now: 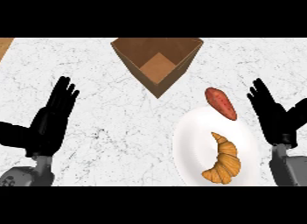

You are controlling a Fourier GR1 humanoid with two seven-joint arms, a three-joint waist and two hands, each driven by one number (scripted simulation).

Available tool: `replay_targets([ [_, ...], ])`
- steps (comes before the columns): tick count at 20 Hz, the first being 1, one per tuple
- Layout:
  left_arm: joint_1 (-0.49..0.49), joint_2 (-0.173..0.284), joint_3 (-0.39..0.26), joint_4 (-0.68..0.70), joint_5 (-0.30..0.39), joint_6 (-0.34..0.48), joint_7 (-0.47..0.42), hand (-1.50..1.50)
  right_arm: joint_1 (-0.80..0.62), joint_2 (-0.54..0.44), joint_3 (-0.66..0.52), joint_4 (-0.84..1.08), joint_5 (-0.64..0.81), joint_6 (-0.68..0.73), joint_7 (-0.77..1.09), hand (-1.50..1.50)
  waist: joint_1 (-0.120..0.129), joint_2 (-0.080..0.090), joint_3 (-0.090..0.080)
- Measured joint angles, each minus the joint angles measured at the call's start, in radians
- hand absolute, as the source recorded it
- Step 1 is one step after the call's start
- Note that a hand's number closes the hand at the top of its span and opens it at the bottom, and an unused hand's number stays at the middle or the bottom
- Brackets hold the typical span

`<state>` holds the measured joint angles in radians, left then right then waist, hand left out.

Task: Pick the croissant from the plate and place it in the cardboard box

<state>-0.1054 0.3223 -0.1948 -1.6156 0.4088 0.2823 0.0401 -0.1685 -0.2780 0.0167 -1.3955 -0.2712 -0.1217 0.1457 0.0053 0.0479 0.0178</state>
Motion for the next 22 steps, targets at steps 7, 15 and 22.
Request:
replay_targets([
  [7,0.043,0.198,0.057,0.131,-0.175,0.043,0.011,0.0,0.079,-0.043,0.043,-0.121,0.038,0.087,-0.097,-1.5,-0.01,-0.045,-0.021],
  [15,0.079,0.275,0.064,0.227,-0.282,0.069,0.004,0.0,0.329,-0.116,0.133,-0.139,0.22,0.114,-0.473,-1.5,-0.03,-0.049,-0.018],
  [22,0.058,0.273,0.078,0.272,-0.322,0.054,-0.006,0.0,0.382,-0.182,0.074,-0.054,0.271,0.172,-0.748,-1.5,-0.015,-0.048,-0.017],
])
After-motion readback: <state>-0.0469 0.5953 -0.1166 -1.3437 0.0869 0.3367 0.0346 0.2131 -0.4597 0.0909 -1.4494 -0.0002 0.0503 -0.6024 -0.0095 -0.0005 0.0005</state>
